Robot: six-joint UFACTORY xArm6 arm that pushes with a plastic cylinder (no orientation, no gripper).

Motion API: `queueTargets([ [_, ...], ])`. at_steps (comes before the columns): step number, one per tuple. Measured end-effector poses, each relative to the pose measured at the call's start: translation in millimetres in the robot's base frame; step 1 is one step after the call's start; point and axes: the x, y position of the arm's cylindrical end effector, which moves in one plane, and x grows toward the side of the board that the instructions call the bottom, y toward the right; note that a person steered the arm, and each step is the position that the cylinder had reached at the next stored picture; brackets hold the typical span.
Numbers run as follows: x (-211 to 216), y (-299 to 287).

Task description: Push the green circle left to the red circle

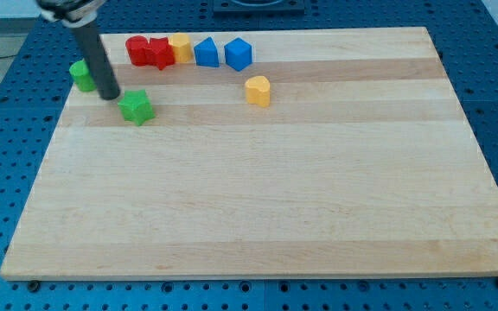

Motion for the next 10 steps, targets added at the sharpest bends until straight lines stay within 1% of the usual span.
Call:
queueTargets([
  [1,29.8,-45.0],
  [2,25.5,-58.4],
  [4,-16.0,-50.0],
  [10,-73.4,-43.0],
])
